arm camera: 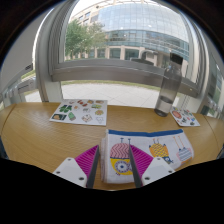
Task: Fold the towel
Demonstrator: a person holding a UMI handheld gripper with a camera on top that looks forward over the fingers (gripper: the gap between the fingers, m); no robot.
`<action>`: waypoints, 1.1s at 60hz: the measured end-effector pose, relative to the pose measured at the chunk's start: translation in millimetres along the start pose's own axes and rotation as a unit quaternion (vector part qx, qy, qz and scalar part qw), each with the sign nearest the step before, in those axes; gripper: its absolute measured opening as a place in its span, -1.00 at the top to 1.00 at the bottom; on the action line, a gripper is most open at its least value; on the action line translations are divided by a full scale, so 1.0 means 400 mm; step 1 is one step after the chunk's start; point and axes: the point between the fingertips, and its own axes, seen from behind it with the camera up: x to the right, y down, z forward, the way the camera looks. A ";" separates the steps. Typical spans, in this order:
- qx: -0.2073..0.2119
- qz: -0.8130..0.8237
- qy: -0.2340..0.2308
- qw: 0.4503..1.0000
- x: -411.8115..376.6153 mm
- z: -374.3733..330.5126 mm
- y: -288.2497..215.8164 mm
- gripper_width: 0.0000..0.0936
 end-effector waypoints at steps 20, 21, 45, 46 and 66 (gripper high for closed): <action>-0.022 -0.025 0.012 0.999 -0.010 0.012 0.004 0.93; -0.023 -0.021 0.008 0.999 -0.011 0.012 0.003 0.93; 0.015 0.127 -0.143 0.981 0.142 -0.139 -0.194 0.94; 0.016 0.132 -0.143 0.981 0.165 -0.140 -0.199 0.94; -0.013 0.095 0.020 0.995 0.668 0.001 -0.028 0.26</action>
